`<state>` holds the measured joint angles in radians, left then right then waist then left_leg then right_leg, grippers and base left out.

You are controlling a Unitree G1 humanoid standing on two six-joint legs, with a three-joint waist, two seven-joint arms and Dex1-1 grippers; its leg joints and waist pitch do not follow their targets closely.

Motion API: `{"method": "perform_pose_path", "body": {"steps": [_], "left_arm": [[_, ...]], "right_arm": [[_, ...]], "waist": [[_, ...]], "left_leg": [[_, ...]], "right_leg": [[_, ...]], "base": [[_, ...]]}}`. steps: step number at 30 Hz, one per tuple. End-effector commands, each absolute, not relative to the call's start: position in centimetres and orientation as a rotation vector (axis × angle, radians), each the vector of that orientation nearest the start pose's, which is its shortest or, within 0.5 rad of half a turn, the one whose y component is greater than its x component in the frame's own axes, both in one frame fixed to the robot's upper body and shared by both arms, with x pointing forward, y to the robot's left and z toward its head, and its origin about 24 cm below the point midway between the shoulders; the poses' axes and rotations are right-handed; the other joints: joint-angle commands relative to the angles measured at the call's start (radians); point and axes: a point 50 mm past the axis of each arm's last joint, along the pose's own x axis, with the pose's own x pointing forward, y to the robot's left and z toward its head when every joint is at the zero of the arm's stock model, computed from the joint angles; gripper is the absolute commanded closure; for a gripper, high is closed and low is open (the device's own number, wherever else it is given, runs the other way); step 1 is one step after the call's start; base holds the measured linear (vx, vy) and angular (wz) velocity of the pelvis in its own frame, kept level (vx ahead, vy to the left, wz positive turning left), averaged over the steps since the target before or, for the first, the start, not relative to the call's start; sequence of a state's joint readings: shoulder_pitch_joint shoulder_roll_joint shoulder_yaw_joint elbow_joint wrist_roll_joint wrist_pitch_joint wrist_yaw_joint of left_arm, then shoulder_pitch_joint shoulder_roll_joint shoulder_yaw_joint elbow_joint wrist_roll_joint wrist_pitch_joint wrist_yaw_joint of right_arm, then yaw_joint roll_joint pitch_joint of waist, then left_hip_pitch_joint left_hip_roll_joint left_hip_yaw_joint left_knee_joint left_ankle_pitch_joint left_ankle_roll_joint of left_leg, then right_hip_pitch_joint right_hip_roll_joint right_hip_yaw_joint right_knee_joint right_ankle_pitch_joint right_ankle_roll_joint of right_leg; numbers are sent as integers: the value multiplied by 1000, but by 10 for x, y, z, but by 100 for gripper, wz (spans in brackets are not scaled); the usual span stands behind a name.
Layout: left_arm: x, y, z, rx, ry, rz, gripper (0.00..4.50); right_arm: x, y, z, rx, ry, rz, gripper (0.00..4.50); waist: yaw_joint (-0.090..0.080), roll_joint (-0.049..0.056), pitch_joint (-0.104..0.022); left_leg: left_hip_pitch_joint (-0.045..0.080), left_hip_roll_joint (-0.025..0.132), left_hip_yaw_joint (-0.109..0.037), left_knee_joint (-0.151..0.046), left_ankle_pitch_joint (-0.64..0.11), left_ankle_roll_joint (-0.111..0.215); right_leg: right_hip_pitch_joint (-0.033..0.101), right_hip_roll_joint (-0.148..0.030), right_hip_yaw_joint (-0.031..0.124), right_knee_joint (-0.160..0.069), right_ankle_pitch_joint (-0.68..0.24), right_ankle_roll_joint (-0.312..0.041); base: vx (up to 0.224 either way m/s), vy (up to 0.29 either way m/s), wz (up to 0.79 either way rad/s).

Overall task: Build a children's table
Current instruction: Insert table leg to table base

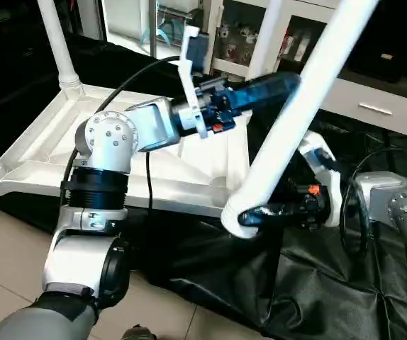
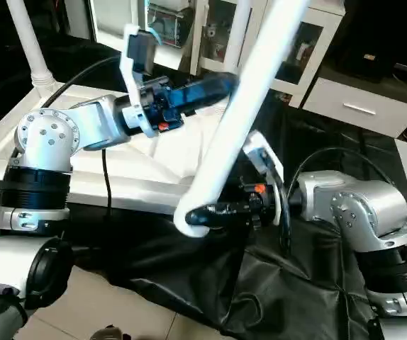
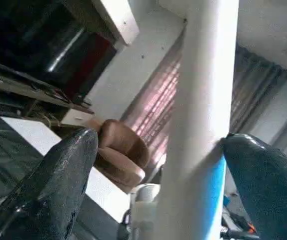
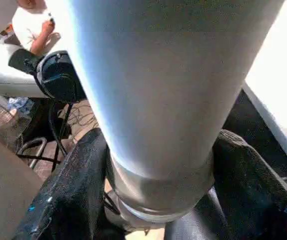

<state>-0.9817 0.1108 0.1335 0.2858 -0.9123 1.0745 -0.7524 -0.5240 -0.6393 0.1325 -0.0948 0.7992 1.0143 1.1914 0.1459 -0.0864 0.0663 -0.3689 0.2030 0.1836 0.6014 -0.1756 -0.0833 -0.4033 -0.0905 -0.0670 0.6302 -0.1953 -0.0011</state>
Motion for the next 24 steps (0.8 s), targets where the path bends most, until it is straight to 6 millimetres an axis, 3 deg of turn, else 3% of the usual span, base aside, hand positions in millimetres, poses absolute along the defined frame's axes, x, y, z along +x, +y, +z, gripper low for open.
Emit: {"method": "perform_pose_path", "body": {"steps": [1, 3, 8, 13, 24], "left_arm": [[320, 41, 232, -639, 238, -1505, 3], [318, 38, 226, -597, 255, -1500, 3], [316, 36, 220, -560, 267, -1506, 3], [317, 36, 212, -477, 264, -1469, 3], [339, 50, 213, -572, 213, -1304, 103]], "right_arm": [[268, -149, 153, 221, 523, 1510, 183], [270, -149, 146, 177, 571, 1475, 183], [273, -148, 136, 123, 621, 1420, 183], [273, -147, 132, 65, 636, 1420, 183], [276, -148, 129, 32, 618, 1395, 183]], "waist": [[1, -10, -74], [1, -6, -75], [-2, -7, -76], [-2, -3, -77], [-1, -2, -79]], "left_leg": [[7, 22, -4, -62, -86, 5], [7, 23, -5, -62, -88, 3], [6, 21, -5, -63, -90, -11], [8, 23, -6, -63, -94, -8], [8, 22, -6, -60, -96, -1]], "right_leg": [[62, -50, 42, -64, -81, -211], [64, -51, 42, -64, -89, -207], [64, -50, 42, -67, -104, -188], [63, -50, 43, -64, -78, -195], [66, -50, 42, -61, -48, -217]], "base": [[0, 0, 0], [0, 0, 0], [0, 0, 0], [0, 0, 0], [0, 0, 0]]}}
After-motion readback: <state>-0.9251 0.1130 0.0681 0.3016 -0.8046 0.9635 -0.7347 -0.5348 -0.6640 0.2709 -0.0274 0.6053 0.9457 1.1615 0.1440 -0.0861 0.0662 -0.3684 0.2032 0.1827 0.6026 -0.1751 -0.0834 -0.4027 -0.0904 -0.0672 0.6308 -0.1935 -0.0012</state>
